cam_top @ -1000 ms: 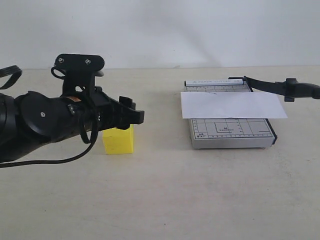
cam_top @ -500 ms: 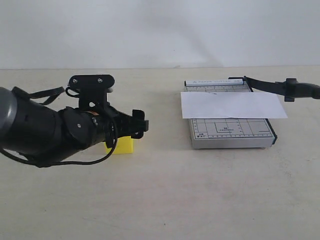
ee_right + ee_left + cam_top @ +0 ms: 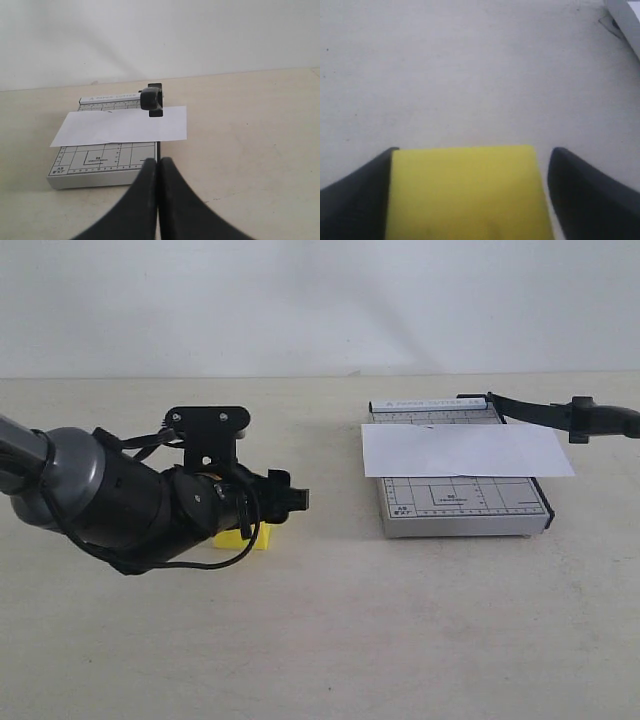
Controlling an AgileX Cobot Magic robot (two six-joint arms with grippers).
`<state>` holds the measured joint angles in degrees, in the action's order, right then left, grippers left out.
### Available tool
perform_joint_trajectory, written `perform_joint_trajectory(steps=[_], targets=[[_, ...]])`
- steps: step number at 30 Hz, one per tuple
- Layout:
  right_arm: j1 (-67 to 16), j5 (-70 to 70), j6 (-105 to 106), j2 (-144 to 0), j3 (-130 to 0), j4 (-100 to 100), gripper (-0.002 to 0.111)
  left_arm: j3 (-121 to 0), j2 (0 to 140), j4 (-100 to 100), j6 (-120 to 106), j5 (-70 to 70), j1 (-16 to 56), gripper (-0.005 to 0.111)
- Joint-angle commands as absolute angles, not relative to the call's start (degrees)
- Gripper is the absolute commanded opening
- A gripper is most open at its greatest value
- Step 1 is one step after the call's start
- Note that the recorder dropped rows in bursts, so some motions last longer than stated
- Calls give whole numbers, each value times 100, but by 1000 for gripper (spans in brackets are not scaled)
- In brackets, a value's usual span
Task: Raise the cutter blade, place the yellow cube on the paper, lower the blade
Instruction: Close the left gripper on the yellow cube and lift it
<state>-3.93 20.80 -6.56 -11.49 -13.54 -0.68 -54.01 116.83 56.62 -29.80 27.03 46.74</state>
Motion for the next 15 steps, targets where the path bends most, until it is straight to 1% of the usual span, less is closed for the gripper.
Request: perform_joint_trajectory(steps=[1,4,6,7,12,14,15], targets=[[-396,1973,-645,-1160,-1329,-61,0,-5437,11671,6087,-3055,2356,4651,48],[-396,1958,-645,-1160,-1329,-61,0,-5446,11636,6087,-3095,1803,4584,26],[-396,1960,-645,-1160,-1329,-34,0,-5446,11561,6075,-3207,1646,4580,9],[-396,1975,-645,-1160,-1329,-36,0,-5446,11506,6056,-3303,1625,4580,5],[-396,1960,-645,-1160,-1329,0,0,-5459,11145,6042,-4017,1613,4570,4],[-396,1960,-645,-1160,-1329,0,0,-5459,10836,6042,-4290,1281,4570,4],[-396,1960,-645,-1160,-1329,0,0,-5459,10601,6042,-4540,744,4570,4]])
